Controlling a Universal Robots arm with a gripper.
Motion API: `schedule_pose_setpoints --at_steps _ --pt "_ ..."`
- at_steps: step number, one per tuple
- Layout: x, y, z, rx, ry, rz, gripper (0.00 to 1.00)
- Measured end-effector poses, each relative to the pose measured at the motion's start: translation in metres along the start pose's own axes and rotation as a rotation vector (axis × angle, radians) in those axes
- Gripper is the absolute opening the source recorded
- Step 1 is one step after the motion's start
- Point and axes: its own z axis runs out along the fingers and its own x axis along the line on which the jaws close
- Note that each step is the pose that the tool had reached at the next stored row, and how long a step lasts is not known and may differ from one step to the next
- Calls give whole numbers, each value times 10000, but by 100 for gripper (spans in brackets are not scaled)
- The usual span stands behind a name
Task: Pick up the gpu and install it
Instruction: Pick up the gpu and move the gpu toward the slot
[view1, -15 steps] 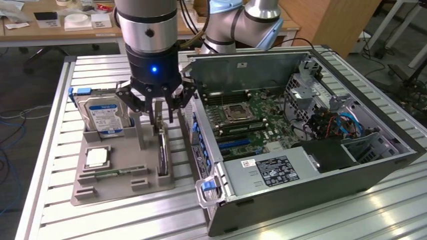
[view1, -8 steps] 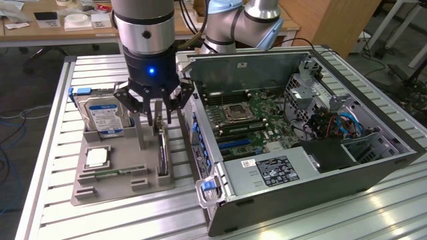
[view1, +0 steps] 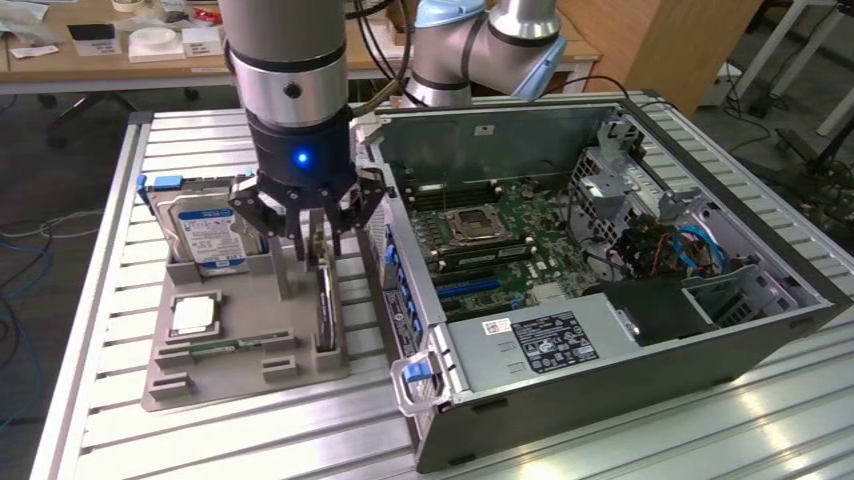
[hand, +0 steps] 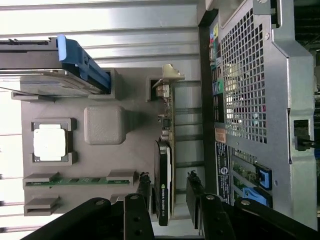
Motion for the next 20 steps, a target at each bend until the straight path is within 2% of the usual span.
schedule_pose_setpoints --at_steps 10,20 --pt "5 -12 180 -1 -1 0 43" --pt "0 -14 244 -15 1 0 43"
